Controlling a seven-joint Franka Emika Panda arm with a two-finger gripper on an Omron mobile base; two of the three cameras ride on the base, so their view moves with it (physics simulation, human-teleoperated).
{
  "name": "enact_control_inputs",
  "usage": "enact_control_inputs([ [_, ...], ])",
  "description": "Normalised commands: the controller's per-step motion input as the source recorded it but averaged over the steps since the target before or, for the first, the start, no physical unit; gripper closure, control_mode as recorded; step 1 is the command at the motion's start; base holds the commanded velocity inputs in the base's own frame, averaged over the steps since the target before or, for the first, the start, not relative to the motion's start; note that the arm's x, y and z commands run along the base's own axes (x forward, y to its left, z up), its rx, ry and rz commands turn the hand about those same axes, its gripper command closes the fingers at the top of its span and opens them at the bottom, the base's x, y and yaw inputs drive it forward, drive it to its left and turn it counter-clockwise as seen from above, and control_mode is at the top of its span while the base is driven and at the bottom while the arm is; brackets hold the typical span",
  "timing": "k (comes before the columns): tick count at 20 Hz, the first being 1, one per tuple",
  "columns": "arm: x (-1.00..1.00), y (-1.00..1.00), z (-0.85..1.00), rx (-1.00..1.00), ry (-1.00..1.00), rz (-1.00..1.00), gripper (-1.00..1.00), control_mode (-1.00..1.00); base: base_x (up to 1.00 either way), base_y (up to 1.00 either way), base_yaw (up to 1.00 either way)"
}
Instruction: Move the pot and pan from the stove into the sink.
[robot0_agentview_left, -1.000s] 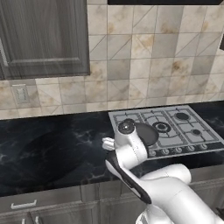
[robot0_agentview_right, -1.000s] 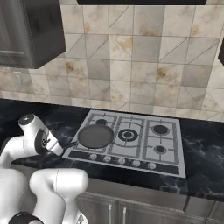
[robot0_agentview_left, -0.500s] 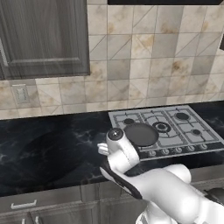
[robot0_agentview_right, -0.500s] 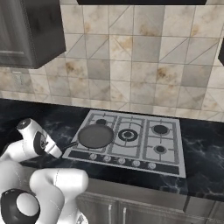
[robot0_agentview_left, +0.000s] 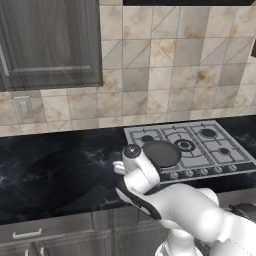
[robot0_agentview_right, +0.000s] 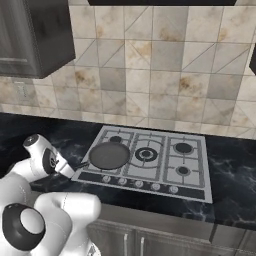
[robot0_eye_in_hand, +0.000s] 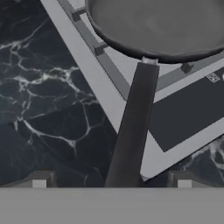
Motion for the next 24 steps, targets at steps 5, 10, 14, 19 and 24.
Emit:
enact_control_inputs([
  [5,0.36,-0.63,-0.1,0.01,-0.06,0.0,-1.0,-1.0,0.0,0.0,0.0],
  [10,0.08,-0.24,-0.06,0.0,-0.04,0.0,-1.0,-1.0,0.0,0.0,0.0],
  [14,0.0,-0.02,-0.07,0.0,0.0,0.0,-1.0,-1.0,0.0,0.0,0.0],
  [19,0.0,-0.31,-0.59,0.01,0.0,0.04,-1.0,-1.0,0.0,0.0,0.0],
  [24,0.0,-0.38,-0.91,0.03,0.0,0.05,-1.0,-1.0,0.0,0.0,0.0],
])
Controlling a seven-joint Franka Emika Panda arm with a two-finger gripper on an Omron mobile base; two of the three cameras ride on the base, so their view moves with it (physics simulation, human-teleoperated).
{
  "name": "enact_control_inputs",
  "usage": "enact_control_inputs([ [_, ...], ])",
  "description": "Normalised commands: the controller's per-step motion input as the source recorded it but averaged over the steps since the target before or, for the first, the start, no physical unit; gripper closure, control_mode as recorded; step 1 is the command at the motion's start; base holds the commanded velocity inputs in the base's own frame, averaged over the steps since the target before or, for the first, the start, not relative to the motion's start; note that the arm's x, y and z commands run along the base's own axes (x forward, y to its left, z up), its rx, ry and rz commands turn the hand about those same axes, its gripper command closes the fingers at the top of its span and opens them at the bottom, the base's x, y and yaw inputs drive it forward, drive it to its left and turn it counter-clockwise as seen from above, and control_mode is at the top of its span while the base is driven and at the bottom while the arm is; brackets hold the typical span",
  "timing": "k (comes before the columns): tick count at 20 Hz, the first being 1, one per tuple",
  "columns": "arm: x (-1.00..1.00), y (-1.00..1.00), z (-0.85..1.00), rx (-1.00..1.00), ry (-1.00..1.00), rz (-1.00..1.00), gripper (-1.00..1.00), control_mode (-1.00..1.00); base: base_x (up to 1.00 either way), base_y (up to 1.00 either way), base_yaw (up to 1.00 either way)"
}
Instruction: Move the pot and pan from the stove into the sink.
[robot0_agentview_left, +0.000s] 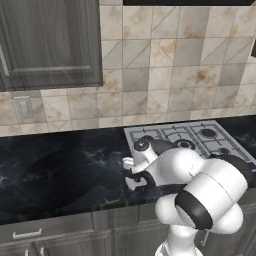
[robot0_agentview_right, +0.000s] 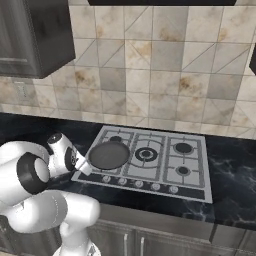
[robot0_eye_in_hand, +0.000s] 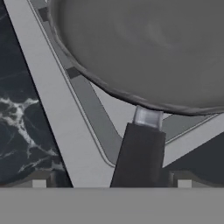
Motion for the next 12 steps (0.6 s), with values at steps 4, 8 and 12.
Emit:
enact_control_inputs([
  [4,0.0,-0.23,-0.93,0.03,0.0,0.05,-1.0,-1.0,0.0,0.0,0.0],
  [8,0.0,-0.08,-0.59,0.01,-0.01,0.02,-1.0,-1.0,0.0,0.0,0.0],
  [12,0.0,0.0,-0.03,0.0,0.0,0.0,1.0,-1.0,0.0,0.0,0.0],
])
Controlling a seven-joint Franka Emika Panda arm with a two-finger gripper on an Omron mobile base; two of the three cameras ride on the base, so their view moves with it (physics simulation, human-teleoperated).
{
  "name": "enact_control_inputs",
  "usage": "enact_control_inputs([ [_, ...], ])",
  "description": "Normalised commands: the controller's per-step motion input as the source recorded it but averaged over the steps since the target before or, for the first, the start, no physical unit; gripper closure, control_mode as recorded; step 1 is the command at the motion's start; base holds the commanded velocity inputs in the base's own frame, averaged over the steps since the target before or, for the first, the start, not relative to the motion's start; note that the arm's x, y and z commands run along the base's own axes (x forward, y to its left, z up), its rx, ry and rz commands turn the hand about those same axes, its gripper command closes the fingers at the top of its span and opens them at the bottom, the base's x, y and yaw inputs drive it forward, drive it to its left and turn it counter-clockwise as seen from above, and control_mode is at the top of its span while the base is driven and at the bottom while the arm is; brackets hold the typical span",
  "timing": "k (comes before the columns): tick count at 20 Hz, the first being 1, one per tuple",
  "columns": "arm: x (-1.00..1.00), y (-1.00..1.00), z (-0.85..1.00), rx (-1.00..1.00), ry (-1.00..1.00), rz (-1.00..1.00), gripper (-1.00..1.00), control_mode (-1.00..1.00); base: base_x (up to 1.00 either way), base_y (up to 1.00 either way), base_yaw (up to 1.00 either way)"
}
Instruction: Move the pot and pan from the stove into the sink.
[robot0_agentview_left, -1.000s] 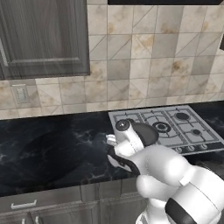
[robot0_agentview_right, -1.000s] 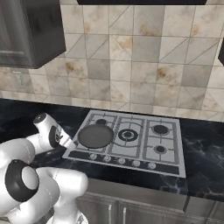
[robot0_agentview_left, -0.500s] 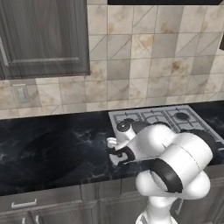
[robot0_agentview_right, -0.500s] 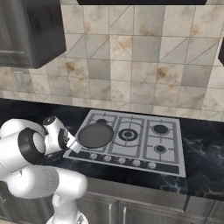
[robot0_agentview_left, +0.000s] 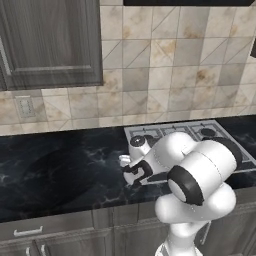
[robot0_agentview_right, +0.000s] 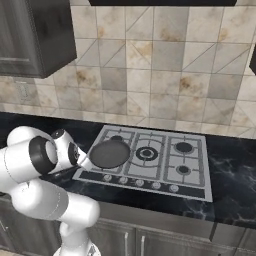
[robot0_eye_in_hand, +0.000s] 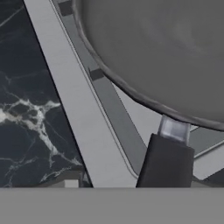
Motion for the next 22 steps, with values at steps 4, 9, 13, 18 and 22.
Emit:
enact_control_inputs([
  [4,-0.04,-0.02,0.05,0.01,-0.02,-0.01,1.0,-1.0,0.0,0.0,0.0],
  [9,-0.1,-0.09,0.54,0.08,-0.06,-0.05,1.0,-1.0,0.0,0.0,0.0],
  [13,-0.06,-0.09,0.79,0.11,-0.02,-0.08,1.0,-1.0,0.0,0.0,0.0],
  [18,-0.14,-0.1,0.87,0.1,0.0,-0.09,1.0,-1.0,0.0,0.0,0.0],
  [22,-0.4,-0.16,0.84,0.08,0.02,-0.07,1.0,-1.0,0.0,0.0,0.0],
])
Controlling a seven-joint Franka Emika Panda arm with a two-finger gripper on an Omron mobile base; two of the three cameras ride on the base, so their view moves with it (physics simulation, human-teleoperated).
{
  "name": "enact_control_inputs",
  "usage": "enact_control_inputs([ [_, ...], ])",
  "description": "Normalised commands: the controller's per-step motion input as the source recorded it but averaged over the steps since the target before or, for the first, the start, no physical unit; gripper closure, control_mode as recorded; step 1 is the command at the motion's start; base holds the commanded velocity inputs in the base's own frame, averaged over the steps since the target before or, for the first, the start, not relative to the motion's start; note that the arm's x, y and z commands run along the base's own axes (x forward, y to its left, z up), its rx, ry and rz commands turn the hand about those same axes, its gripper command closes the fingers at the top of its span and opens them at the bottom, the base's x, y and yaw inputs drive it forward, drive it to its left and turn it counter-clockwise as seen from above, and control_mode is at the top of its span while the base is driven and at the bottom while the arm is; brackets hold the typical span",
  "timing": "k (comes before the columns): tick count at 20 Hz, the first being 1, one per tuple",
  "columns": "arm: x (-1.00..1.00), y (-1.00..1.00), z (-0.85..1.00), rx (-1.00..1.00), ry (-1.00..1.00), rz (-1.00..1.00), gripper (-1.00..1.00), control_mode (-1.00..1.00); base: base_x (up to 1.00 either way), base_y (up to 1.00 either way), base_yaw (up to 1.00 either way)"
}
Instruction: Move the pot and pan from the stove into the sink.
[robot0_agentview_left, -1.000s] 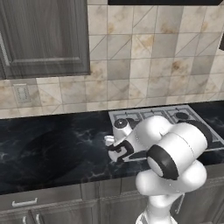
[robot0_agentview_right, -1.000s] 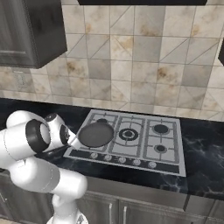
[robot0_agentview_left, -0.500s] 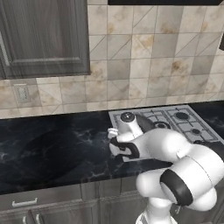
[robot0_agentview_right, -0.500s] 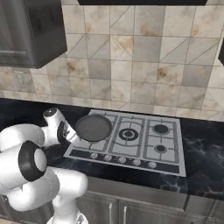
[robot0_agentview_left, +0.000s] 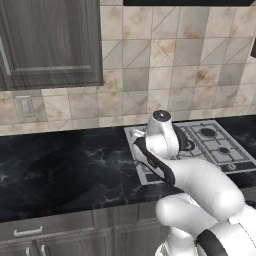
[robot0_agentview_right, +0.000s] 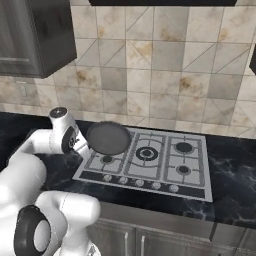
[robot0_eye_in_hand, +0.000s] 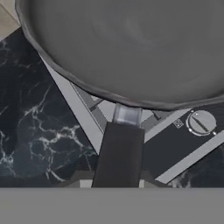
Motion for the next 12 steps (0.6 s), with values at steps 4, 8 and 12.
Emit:
enact_control_inputs([
  [4,-0.71,-0.19,0.65,0.03,0.0,-0.04,1.0,-1.0,0.0,0.0,0.0],
  [8,-0.97,-0.15,0.39,0.0,0.0,0.02,1.0,-1.0,0.0,0.0,0.0],
  [12,-0.99,-0.08,0.25,0.0,0.0,0.12,1.0,-1.0,0.0,0.0,0.0],
])
